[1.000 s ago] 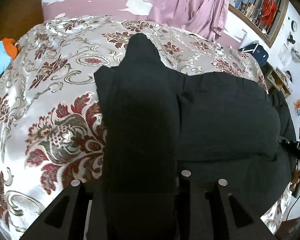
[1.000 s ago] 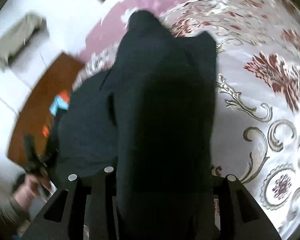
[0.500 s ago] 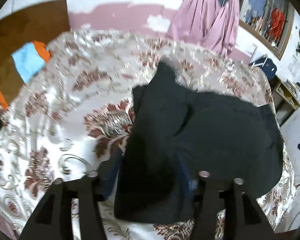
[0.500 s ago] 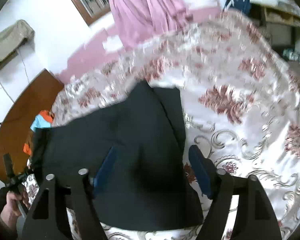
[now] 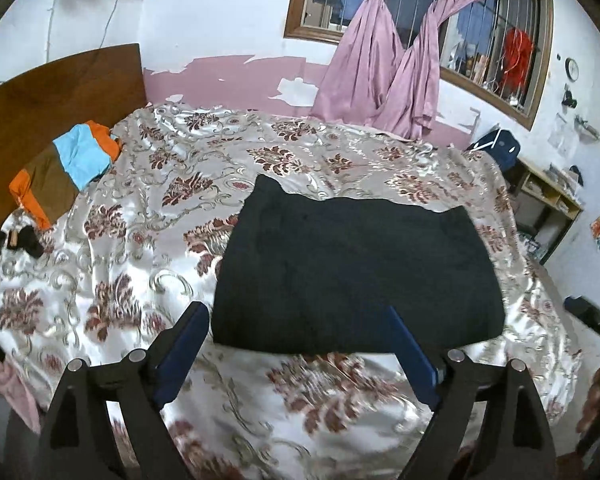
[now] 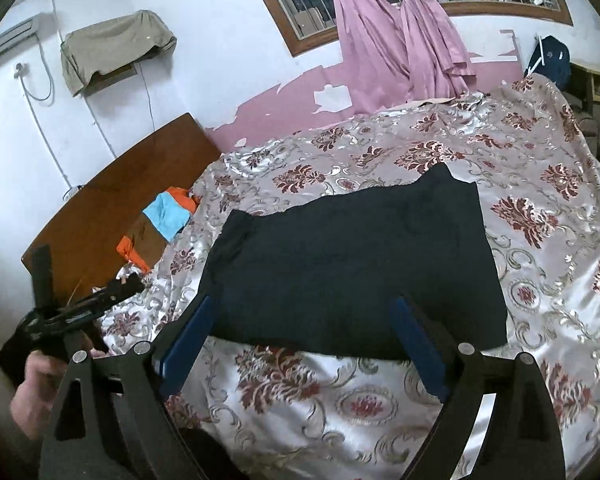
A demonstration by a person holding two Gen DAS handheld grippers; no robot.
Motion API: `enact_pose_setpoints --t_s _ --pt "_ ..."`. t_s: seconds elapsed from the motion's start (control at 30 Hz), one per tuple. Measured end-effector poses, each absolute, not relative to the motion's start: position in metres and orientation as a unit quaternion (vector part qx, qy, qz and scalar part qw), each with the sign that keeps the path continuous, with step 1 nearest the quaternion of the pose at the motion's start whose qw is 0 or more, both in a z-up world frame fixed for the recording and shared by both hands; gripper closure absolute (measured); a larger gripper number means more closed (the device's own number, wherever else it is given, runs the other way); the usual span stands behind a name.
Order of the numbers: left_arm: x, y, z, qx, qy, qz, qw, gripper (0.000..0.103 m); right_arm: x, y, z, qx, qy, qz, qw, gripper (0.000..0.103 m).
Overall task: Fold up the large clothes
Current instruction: 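Release the jacket and raise both grippers away from the bundle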
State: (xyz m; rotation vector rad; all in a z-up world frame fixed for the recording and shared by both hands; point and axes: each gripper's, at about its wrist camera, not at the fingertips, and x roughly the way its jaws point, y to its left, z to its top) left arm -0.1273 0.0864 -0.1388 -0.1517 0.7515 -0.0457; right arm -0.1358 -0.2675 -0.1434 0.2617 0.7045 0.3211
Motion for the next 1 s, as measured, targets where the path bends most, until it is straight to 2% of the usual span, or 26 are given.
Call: enact_pose_setpoints --t_s 0.2,0.47,0.87,1.0 --pt "-0.176 0.065 -0.148 -0.071 0.378 -0.036 0.922 0.011 -0.181 -0.258 -0.139 0.115 0.355 0.148 0.916 0.012" --pt "-0.214 0.055 -0.157 -0.077 0.383 -0.037 0.92 0.011 -0.229 -0.231 -0.136 0.043 0.36 0.154 0.919 0.012" --pt "-0.211 0.057 -0.122 -0.081 0.368 -0.025 0.926 0.005 -0.232 -0.206 -0.079 0.007 0.315 0.137 0.939 0.01" --pt "-0.206 0.046 -0.115 -0.049 0.36 -0.023 0.931 0.004 -0.227 -0.201 -0.069 0.002 0.304 0.113 0.946 0.007"
